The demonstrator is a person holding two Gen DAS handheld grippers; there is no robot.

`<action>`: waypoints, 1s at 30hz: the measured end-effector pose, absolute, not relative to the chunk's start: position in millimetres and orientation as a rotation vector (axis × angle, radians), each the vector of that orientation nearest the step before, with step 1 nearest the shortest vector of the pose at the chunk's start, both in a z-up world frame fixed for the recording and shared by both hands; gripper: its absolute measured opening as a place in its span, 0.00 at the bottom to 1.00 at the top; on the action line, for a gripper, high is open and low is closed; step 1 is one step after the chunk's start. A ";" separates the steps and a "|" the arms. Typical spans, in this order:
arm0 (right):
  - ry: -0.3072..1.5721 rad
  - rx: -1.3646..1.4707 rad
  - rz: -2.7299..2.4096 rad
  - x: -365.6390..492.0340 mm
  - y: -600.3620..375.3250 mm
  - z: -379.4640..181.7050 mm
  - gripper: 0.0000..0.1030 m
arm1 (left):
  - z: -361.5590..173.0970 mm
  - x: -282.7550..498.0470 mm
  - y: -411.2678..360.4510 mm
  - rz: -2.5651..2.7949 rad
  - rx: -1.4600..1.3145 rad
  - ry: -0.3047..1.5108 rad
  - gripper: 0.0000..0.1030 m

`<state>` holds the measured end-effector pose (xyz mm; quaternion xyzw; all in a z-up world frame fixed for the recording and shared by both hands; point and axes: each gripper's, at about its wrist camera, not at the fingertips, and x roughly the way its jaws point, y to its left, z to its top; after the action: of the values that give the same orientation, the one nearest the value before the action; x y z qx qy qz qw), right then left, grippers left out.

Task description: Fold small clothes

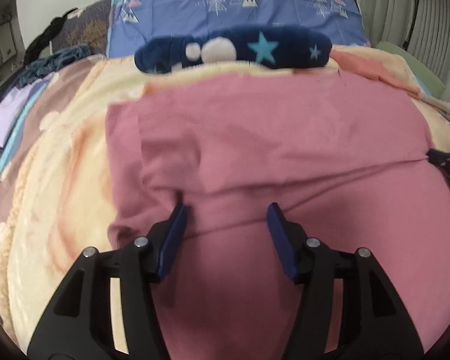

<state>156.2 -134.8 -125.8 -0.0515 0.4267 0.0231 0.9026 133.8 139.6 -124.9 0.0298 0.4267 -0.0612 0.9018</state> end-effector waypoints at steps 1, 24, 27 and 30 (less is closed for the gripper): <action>0.916 -0.100 0.053 156.8 -141.3 -141.1 0.05 | -121.6 128.4 142.5 -0.123 0.046 0.876 0.56; 0.998 0.312 0.243 -5.7 -180.2 -124.8 0.10 | -121.3 -41.0 188.7 -0.267 -0.104 0.984 0.65; 1.020 0.344 0.269 -27.5 -181.2 -129.1 0.11 | -124.5 -61.1 183.0 -0.282 -0.082 0.982 0.64; 1.027 0.383 0.284 -55.1 -184.4 -129.8 0.13 | -123.2 -78.5 180.3 -0.293 -0.070 0.975 0.63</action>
<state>-55.1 -184.4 -129.8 0.1814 0.4864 0.1344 0.8441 -78.5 180.3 -123.2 -0.0337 0.4666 -0.1403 0.8726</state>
